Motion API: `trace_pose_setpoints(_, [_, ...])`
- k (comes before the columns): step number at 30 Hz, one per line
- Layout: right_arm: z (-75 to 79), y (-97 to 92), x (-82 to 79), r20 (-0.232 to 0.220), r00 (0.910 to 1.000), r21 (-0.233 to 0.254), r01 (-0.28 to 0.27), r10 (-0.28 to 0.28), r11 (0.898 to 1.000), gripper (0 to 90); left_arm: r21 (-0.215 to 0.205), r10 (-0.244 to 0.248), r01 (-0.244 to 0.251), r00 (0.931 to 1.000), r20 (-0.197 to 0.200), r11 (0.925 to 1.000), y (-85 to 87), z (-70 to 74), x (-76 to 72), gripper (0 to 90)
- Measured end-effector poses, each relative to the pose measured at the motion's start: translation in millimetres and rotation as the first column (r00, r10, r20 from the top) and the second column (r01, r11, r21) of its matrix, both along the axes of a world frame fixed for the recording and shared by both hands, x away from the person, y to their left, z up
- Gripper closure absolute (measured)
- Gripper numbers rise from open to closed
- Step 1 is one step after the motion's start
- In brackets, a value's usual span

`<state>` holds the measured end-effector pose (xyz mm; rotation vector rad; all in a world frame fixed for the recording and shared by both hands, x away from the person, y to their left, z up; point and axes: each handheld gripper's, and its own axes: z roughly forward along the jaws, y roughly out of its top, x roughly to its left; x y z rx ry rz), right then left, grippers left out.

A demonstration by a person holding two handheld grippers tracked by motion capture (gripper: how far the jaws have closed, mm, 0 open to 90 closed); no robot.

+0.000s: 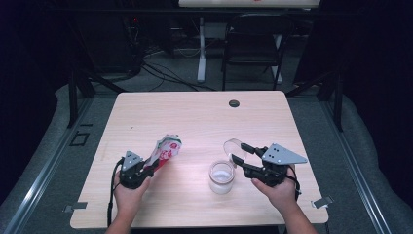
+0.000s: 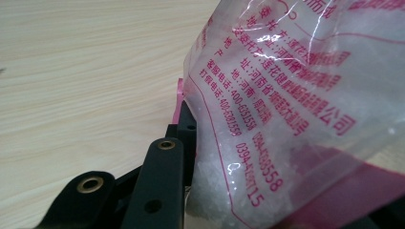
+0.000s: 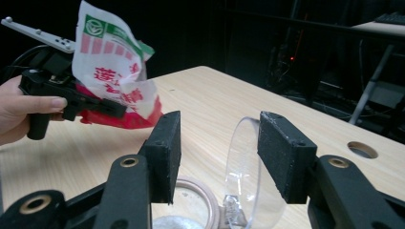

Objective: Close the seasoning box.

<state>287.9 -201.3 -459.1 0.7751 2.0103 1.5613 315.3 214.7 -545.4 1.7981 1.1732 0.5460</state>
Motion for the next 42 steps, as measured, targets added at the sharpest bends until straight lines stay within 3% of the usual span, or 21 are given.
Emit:
trace_pose_setpoints(7, [5.7,-10.8,-0.7,0.014,0.9992,0.017,0.036,-0.037,0.999,50.3,-0.041,0.064,-0.064,0.9979,-0.007,0.9971,26.2,-7.3,-0.4,74.7])
trace_pose_setpoints(14, [2.6,-15.5,3.0,-0.001,0.9984,0.025,0.057,-0.057,0.998,50.3,-0.102,0.121,-0.123,0.9921,-0.034,0.9871,39.7,-15.8,1.5,74.8])
trace_pose_setpoints(21, [-0.4,-16.2,5.0,-0.008,0.9983,0.020,0.058,-0.058,0.998,49.7,-0.097,0.139,-0.141,0.9899,-0.028,0.9852,42.2,-17.5,1.4,74.8])
trace_pose_setpoints(27, [-3.9,-16.7,7.3,-0.018,0.9970,0.019,0.075,-0.075,0.997,47.8,-0.050,0.167,-0.167,0.9859,-0.004,0.9846,42.9,-17.9,0.8,74.6])
trace_pose_setpoints(32, [-6.6,-16.6,9.5,-0.031,0.9963,0.011,0.081,-0.080,0.997,46.5,-0.013,0.159,-0.159,0.9868,-0.033,0.9872,42.6,-24.4,3.2,73.1])
trace_pose_setpoints(38, [-12.7,-15.0,12.7,-0.064,0.9963,0.012,0.059,-0.058,0.998,48.3,-0.002,0.161,-0.161,0.9861,-0.042,0.9870,42.4,-26.4,1.4,63.3])
trace_pose_setpoints(42, [-14.2,-12.9,13.6,-0.067,0.9962,-0.002,0.057,-0.057,0.998,49.4,-0.003,0.160,-0.161,0.9869,-0.015,0.9870,41.3,-26.2,-1.0,53.5])
